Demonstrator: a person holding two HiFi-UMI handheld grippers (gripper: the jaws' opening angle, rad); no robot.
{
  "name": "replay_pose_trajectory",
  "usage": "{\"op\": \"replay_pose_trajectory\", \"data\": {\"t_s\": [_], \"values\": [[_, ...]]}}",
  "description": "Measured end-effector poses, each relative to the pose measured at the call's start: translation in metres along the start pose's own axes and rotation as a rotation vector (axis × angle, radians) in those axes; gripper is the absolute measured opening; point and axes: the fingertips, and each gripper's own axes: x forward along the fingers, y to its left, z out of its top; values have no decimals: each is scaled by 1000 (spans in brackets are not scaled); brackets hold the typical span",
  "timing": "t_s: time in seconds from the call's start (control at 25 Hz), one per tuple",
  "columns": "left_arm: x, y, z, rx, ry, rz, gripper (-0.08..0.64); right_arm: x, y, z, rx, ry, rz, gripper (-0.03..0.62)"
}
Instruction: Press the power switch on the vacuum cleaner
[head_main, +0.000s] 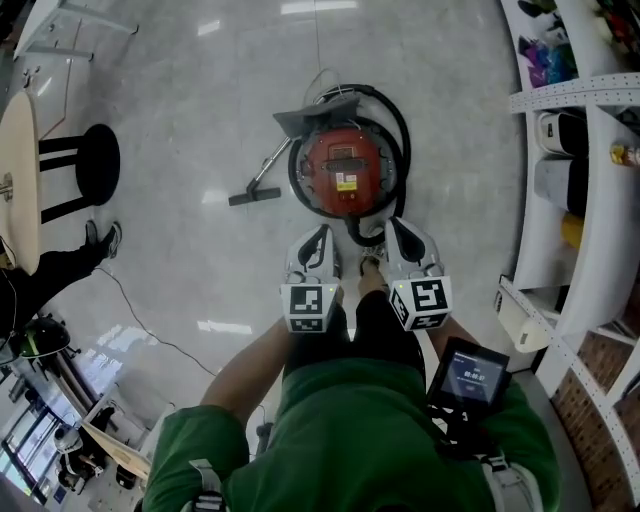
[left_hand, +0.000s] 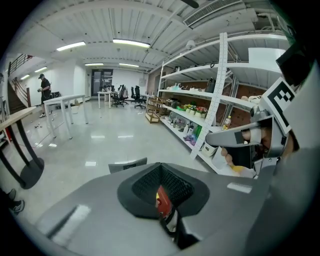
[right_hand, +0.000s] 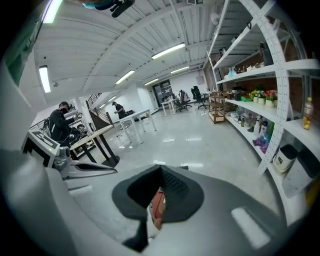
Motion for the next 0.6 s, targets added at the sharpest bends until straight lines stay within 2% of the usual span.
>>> {"op": "replay_pose_trajectory", "data": {"t_s": [0.6], "values": [[77,8,-73,1,123,13,8,55,-38,-64,25,60,21,0]]}}
